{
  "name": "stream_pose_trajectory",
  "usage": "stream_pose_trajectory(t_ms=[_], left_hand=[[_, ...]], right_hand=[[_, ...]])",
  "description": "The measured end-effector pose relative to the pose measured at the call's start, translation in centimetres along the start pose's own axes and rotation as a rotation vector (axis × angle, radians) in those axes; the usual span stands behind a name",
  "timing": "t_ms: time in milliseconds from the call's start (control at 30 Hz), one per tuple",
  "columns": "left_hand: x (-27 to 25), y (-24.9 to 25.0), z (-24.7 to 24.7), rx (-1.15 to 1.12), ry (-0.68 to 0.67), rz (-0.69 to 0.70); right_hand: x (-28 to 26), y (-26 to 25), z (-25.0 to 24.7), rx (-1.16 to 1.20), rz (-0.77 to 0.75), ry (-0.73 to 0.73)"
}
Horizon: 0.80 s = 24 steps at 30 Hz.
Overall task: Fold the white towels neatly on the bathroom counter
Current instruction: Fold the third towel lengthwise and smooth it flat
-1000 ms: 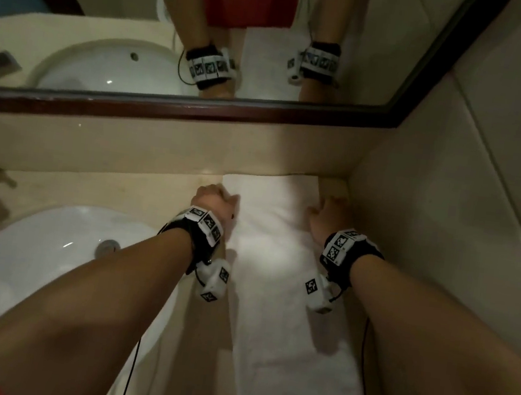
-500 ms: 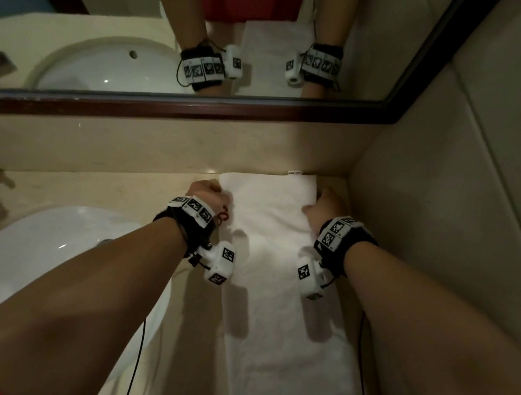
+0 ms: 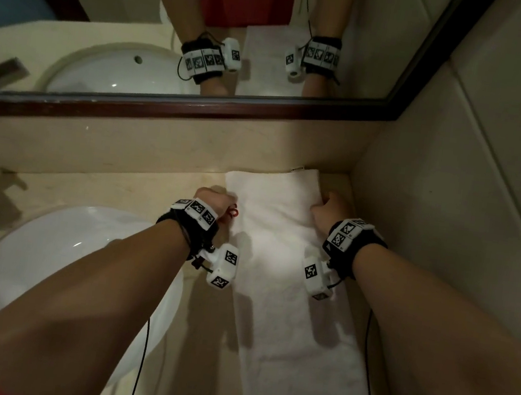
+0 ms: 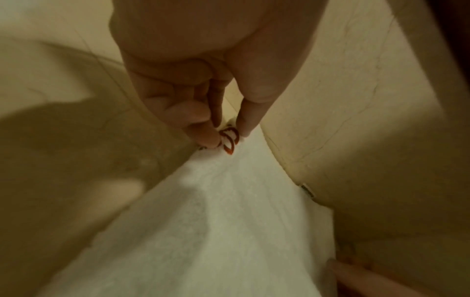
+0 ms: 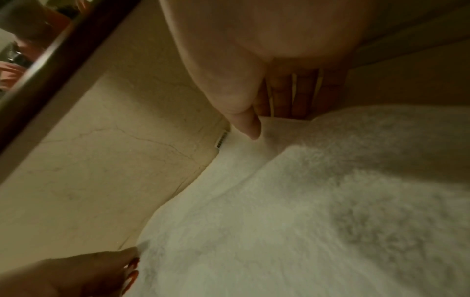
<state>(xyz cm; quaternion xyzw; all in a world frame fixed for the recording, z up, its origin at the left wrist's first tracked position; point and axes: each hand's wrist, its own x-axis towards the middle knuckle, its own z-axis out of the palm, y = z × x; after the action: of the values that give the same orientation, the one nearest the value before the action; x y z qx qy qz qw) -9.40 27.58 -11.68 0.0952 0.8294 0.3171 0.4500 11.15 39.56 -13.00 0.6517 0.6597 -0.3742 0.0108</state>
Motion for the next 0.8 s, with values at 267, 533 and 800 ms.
stream_pose_trajectory(t_ms=[267,533,800], left_hand=[[-0.4,-3.5,0.5,0.283,-0.142,0.014],[-5.6,-5.3,0.5,0.189,-0.334,-0.106],[-5.8,-7.5,1.0,0.076,-0.201,-0.034]], right_hand=[[-4.0,2.2,-0.4,0.005,0.103,-0.085],[-8.0,4.8,0.7,0.130,0.159,-0.066],[-9.0,6.0,1.0,0.232,0.138,-0.023]])
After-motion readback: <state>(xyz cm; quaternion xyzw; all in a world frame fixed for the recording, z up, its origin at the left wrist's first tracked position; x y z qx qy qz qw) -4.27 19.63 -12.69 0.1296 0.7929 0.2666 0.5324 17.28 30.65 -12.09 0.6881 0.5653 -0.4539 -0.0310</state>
